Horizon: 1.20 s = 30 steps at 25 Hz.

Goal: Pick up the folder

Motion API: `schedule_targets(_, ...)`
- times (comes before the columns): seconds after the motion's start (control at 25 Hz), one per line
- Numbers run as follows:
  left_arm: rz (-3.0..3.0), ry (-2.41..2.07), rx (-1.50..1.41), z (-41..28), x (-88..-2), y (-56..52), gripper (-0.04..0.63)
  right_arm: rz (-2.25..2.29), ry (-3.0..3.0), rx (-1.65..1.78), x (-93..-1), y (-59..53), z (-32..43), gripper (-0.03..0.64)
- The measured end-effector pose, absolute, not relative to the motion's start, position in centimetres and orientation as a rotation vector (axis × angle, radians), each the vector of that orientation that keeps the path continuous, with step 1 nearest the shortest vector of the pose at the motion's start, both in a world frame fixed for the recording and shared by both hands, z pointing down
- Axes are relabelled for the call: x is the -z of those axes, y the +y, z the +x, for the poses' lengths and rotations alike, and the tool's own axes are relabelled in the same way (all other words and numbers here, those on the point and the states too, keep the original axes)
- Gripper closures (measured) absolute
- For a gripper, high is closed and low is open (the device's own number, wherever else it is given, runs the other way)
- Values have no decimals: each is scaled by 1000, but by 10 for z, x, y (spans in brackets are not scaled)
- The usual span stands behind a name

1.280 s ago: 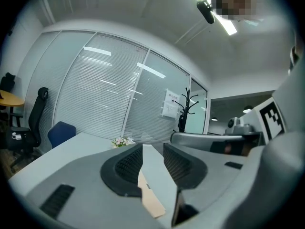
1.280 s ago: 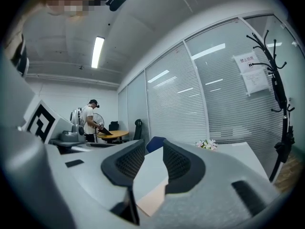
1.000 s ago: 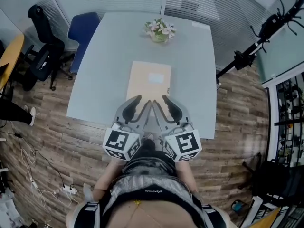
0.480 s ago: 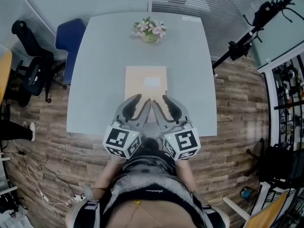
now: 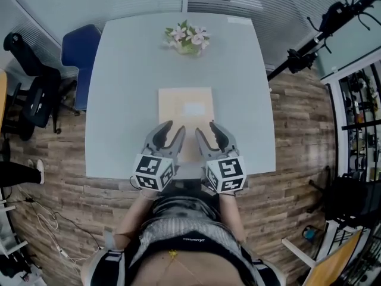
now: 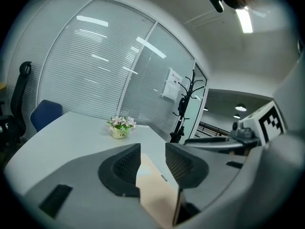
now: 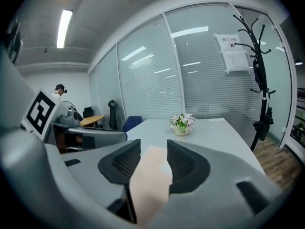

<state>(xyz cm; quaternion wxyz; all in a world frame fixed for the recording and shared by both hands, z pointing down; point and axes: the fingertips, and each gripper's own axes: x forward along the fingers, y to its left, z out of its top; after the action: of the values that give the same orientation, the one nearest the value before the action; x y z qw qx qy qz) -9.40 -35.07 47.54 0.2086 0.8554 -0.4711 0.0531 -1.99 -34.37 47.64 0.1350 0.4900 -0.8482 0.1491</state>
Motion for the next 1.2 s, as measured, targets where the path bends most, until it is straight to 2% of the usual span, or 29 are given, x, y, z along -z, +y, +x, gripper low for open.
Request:
schedule_targets(0.32,2201,-1298,-348,-126,-569,-374,396,1467,-2258,-692,-572,-366,7,395)
schedule_targets(0.72,1867,-1233,-390,-161,-666,-384,321,1457,-2065,-1058,-673,-374,32,281)
schedule_targets(1.08,1765,-1147,-350,-150,-706,-378,316,1407,-2029,-1231,-716,-374,34,262)
schedule_targets(1.2,1780,-1176,-375,-151,-706,-377,321,1398,-2052,-1217,-715,-374,34,277)
